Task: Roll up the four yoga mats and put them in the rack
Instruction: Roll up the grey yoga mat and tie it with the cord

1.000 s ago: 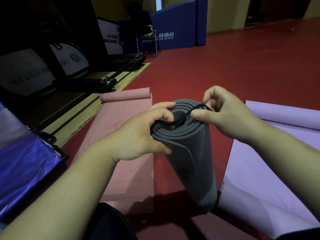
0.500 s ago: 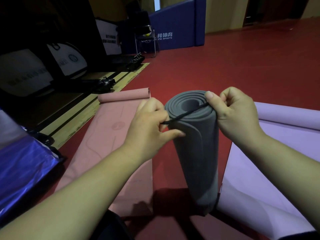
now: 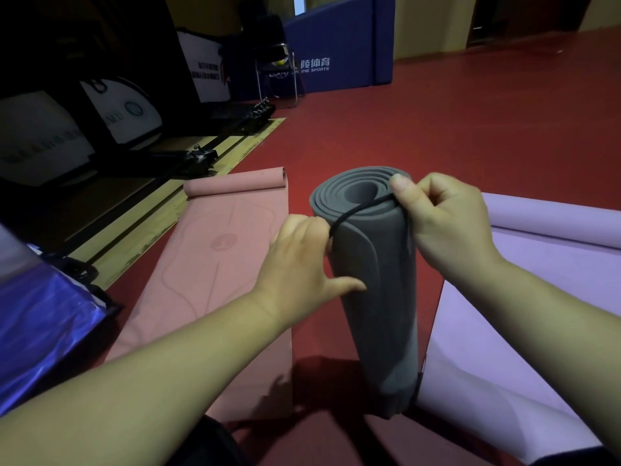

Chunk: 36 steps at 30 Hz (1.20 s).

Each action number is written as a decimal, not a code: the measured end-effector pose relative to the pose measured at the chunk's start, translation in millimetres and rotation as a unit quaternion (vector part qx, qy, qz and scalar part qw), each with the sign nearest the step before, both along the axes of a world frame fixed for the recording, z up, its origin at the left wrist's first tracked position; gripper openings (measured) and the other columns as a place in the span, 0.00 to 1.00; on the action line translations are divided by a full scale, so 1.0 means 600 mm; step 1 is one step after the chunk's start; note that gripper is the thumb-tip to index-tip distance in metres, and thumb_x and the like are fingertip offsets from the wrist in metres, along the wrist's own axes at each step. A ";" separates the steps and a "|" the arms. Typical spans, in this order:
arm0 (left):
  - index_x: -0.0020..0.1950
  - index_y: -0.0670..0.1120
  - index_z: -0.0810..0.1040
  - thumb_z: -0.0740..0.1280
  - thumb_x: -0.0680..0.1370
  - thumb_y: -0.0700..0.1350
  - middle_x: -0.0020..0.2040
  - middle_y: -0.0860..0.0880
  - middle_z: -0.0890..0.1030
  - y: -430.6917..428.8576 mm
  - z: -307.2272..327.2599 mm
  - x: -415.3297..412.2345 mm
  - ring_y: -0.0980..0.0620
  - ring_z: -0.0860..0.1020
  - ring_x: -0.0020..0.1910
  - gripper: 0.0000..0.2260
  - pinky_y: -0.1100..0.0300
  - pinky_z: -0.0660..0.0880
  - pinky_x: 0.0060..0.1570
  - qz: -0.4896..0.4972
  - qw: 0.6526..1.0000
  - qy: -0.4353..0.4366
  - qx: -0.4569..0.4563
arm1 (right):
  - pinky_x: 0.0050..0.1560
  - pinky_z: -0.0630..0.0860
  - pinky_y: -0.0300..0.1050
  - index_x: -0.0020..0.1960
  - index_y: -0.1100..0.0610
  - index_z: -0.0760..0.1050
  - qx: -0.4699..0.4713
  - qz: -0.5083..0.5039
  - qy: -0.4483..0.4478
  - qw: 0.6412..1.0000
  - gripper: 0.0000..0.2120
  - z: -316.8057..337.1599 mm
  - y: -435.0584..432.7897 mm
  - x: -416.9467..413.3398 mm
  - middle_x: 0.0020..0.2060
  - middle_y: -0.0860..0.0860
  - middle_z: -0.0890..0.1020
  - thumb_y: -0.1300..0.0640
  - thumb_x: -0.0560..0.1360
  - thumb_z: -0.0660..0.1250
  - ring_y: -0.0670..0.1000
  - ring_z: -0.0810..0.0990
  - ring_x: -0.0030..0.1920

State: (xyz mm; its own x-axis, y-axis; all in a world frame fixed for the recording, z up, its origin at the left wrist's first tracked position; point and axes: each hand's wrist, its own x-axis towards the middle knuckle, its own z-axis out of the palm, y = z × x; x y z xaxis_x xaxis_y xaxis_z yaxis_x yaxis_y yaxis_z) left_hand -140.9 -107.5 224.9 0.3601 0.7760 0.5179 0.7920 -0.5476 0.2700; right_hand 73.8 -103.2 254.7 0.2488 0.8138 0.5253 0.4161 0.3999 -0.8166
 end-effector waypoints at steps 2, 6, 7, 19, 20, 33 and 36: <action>0.39 0.50 0.67 0.79 0.59 0.67 0.37 0.56 0.70 0.016 -0.009 -0.005 0.51 0.68 0.44 0.29 0.53 0.67 0.44 0.031 0.999 0.002 0.013 | 0.33 0.65 0.42 0.31 0.57 0.68 0.018 0.030 -0.052 0.998 0.25 -0.005 -0.001 -0.008 0.25 0.45 0.70 0.41 0.75 0.70 0.44 0.67 0.29; 0.32 0.51 0.66 0.71 0.69 0.65 0.32 0.54 0.71 0.041 -0.026 -0.017 0.45 0.73 0.40 0.22 0.53 0.68 0.40 0.018 0.996 0.067 0.058 | 0.44 0.65 0.45 0.29 0.53 0.68 0.068 0.125 -0.259 0.955 0.21 -0.043 0.005 -0.004 0.30 0.48 0.72 0.39 0.70 0.68 0.48 0.68 0.36; 0.33 0.49 0.69 0.72 0.70 0.64 0.32 0.52 0.73 0.049 -0.031 -0.022 0.44 0.74 0.40 0.21 0.52 0.71 0.40 0.007 0.996 0.065 0.053 | 0.46 0.66 0.46 0.30 0.54 0.69 0.041 0.151 -0.292 0.943 0.21 -0.053 0.009 0.002 0.32 0.48 0.72 0.38 0.69 0.68 0.48 0.69 0.37; 0.59 0.45 0.77 0.79 0.65 0.63 0.52 0.50 0.80 0.119 -0.117 -0.063 0.50 0.76 0.52 0.31 0.55 0.73 0.55 -0.112 0.971 0.130 -0.166 | 0.43 0.74 0.55 0.46 0.50 0.62 -0.214 0.183 -0.304 0.910 0.25 -0.139 0.047 0.054 0.39 0.51 0.77 0.54 0.63 0.78 0.57 0.75 0.40; 0.62 0.46 0.77 0.79 0.66 0.64 0.53 0.50 0.81 0.125 -0.130 -0.069 0.50 0.76 0.53 0.33 0.55 0.73 0.56 -0.119 0.965 0.146 -0.183 | 0.42 0.74 0.53 0.46 0.51 0.62 -0.235 0.190 -0.315 0.900 0.26 -0.149 0.051 0.056 0.39 0.50 0.77 0.55 0.63 0.79 0.56 0.76 0.40; 0.58 0.44 0.79 0.80 0.66 0.61 0.54 0.48 0.79 0.139 -0.274 -0.086 0.49 0.76 0.54 0.30 0.61 0.70 0.55 -0.094 0.959 0.032 -0.264 | 0.36 0.71 0.31 0.79 0.45 0.57 -0.314 0.185 -0.277 0.889 0.48 -0.258 0.116 0.047 0.43 0.44 0.81 0.56 0.66 0.78 0.37 0.78 0.35; 0.52 0.43 0.80 0.80 0.64 0.62 0.53 0.49 0.74 0.137 -0.287 -0.072 0.52 0.73 0.51 0.28 0.65 0.71 0.54 -0.093 0.962 -0.022 -0.254 | 0.34 0.70 0.31 0.77 0.44 0.66 -0.315 0.183 -0.249 0.897 0.42 -0.259 0.130 0.044 0.33 0.44 0.81 0.60 0.67 0.78 0.40 0.75 0.30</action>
